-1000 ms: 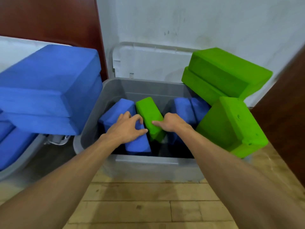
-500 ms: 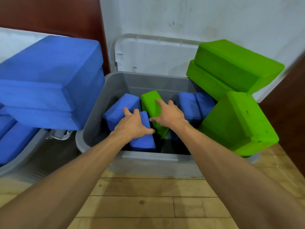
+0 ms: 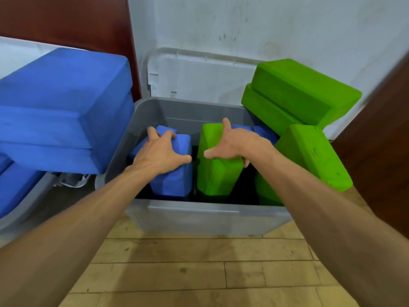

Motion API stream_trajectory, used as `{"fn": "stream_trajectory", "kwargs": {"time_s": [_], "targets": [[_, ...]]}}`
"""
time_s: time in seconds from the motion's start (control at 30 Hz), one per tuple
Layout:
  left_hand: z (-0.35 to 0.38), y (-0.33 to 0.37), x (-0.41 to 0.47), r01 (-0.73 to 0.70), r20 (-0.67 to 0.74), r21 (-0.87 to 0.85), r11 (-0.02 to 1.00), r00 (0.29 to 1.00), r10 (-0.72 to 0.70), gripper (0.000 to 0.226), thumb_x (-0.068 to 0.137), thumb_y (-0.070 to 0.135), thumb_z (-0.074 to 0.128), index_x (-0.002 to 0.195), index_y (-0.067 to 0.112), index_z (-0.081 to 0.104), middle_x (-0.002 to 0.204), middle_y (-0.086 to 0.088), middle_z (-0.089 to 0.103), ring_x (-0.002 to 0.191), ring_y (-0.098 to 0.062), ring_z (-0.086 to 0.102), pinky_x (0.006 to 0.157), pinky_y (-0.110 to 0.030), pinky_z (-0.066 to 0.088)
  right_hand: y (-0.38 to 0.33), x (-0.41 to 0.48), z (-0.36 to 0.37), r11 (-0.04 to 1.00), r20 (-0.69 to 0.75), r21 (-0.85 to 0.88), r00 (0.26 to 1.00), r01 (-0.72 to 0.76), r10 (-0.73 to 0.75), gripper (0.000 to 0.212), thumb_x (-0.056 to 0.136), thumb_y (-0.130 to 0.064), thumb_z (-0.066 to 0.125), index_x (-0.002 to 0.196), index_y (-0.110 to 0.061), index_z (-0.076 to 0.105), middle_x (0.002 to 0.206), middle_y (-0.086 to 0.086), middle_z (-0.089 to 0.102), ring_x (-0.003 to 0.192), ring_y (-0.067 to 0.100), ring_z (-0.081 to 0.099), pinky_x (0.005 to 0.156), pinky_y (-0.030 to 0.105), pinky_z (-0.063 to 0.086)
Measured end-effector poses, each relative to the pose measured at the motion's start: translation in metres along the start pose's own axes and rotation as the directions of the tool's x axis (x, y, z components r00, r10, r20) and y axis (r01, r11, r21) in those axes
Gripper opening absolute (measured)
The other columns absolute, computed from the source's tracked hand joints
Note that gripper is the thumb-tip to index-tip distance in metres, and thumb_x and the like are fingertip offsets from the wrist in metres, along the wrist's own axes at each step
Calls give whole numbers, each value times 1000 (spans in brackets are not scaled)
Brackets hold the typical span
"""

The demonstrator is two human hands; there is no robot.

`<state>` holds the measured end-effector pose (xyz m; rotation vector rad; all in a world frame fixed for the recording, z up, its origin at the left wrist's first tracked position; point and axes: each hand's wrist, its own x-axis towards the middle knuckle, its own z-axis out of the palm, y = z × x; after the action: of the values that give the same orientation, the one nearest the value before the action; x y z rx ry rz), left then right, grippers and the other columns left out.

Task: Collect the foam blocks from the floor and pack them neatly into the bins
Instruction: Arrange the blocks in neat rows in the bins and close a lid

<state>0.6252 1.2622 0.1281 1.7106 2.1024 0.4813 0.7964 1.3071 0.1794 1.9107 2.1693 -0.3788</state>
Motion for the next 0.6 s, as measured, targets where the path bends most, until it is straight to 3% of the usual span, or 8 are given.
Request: {"fn": "stream_trajectory", "kwargs": {"time_s": [0.1,0.17,0.43,0.6], "targets": [[3,-2,-2,7,66,26,1000,998,-9,83,74,49,69,144,26,32,142,-13,27,126,-32,43,97,-39,40,4,-16,-7,999,201,29,979,-43,37,121,78,-51,66,145,-27,-32,152,21,32,81,40,70,84,43,57],[6,0,-6,-14,82,27,1000,997,12,86,74,49,68,148,31,27,145,-15,28,133,-31,37,102,-40,36,12,-22,-5,998,273,14,961,-55,49,123,76,-47,68,143,-31,-34,155,22,25,75,40,71,83,46,57],[26,19,-13,-69,9,-68,995,998,70,78,69,49,70,140,38,39,129,-6,27,128,-27,35,103,-41,38,28,-22,7,988,299,-135,947,-79,116,125,70,-49,74,149,-22,-19,143,24,42,77,33,73,85,44,56],[30,28,-9,-52,26,-91,995,998,54,77,71,53,69,139,39,36,127,-5,25,121,-30,43,96,-40,40,30,-27,8,981,266,-188,960,-38,88,117,74,-49,74,152,-10,-4,141,16,46,106,31,65,77,35,52]]}}
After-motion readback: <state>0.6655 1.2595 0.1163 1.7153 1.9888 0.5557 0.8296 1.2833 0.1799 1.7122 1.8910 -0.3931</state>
